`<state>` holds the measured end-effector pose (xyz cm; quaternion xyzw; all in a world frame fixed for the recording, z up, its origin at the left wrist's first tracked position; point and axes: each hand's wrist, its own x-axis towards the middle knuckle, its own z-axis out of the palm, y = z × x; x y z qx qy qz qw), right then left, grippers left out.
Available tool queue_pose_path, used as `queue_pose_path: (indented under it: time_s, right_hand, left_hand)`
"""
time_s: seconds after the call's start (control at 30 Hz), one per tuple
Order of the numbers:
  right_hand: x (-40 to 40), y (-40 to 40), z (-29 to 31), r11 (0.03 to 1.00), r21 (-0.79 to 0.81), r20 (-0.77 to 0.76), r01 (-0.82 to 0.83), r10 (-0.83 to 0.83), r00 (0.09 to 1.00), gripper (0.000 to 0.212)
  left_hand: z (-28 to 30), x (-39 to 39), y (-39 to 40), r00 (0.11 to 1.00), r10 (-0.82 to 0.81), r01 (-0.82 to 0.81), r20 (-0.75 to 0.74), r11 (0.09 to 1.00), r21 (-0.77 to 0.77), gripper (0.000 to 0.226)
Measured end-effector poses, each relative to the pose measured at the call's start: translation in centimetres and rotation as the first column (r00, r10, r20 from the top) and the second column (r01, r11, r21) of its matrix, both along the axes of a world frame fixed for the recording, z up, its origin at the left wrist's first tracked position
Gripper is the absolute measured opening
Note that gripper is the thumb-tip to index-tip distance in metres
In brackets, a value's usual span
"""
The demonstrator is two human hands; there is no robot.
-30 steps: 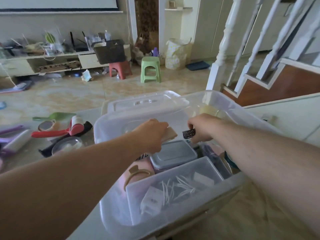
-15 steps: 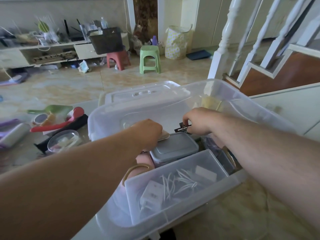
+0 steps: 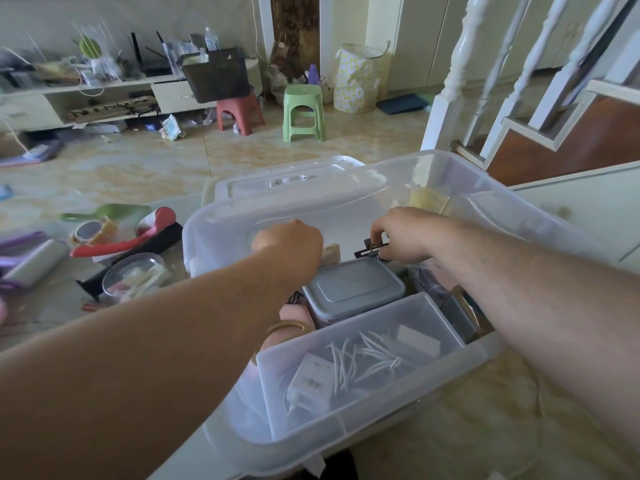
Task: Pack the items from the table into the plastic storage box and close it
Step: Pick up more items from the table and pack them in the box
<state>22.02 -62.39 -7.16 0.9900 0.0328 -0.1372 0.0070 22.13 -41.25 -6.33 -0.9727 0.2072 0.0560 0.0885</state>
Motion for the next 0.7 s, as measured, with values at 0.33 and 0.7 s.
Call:
queue_pose_path:
  time_s: [0.33,0.7]
  right_hand:
    - [0.3,0.3,-0.3,0.999,-0.017,-0.035,-0.032,0.032,0.999,0.032]
    - [0.3,0.7,-0.6,0.997,0.0,-0.138,-0.077,0.076,0.988,0.07]
  left_hand:
    - [-0.7,0.2,-0.6,0.947,-0.226,0.218,-0.23,0.974,-0.061,0.053]
    - [-0.6,-0.7,-1.2,0.931,-0.222,0.215,-0.29,0.975,-0.058,0.057]
